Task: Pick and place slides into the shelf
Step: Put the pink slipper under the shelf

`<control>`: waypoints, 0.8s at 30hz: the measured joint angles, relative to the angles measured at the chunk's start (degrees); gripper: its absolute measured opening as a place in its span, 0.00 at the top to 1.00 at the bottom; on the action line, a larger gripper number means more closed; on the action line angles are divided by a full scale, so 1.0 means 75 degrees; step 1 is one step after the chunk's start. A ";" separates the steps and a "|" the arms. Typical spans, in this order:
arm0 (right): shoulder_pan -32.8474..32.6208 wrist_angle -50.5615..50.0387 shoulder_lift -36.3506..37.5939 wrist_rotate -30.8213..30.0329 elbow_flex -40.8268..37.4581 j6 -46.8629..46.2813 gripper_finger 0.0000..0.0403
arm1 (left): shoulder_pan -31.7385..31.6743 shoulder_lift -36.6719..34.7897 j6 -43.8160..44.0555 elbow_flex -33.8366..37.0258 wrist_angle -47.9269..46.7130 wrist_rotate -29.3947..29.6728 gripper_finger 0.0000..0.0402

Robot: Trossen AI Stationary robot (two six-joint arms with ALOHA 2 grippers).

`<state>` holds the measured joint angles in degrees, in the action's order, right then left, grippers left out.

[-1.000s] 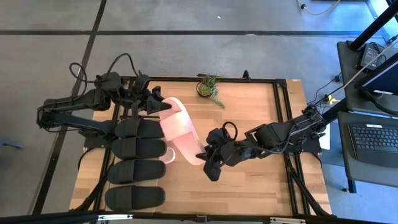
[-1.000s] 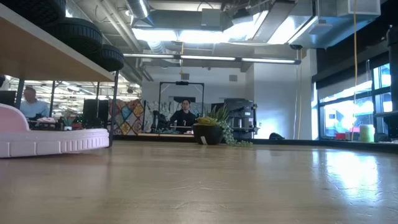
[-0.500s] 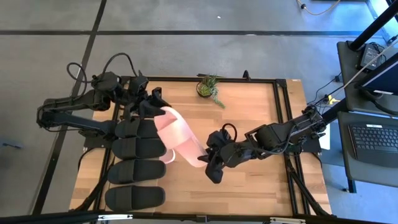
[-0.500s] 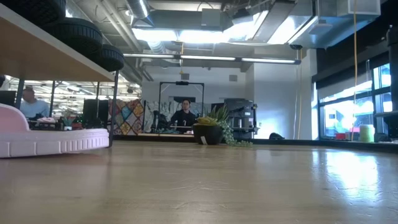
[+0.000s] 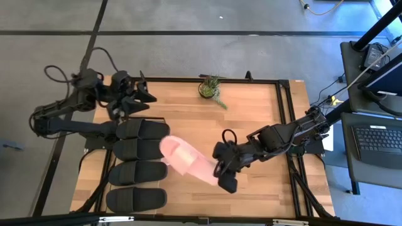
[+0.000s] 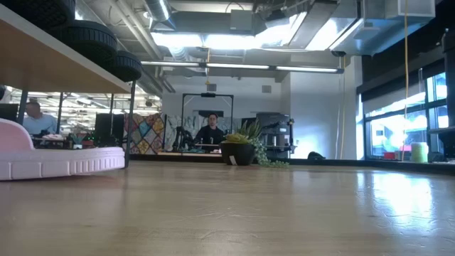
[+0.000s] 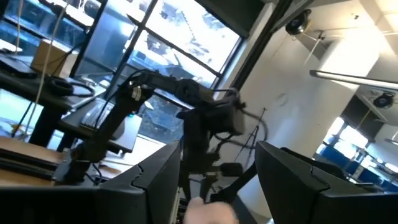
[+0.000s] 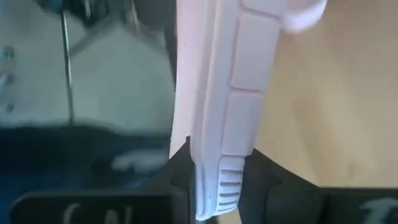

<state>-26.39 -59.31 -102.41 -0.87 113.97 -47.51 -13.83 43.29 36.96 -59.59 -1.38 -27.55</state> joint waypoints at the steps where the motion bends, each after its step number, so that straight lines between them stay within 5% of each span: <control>1: 0.0016 -0.0252 0.0000 0.0381 0.0000 -0.0084 0.82 | -0.0008 -0.0100 -0.0006 0.0000 -0.0056 0.0000 0.50; 6: 0.0171 -0.1129 0.0000 0.2149 0.0000 -0.0426 0.82 | -0.0005 -0.0452 -0.0008 0.0000 -0.0323 -0.0006 0.51; 13: 0.0811 -0.0991 -0.0025 0.3328 -0.0875 0.0197 0.82 | -0.0005 -0.0594 -0.0008 0.0003 -0.0565 -0.0006 0.51; 24: 0.1491 0.3725 -0.0047 0.6327 -0.4536 0.0549 0.82 | -0.0005 -0.0580 -0.0014 0.0006 -0.1827 0.0087 0.51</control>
<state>-15.21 -31.37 -102.76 46.58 79.95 -43.39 -13.87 38.94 36.86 -59.55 -15.08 -26.90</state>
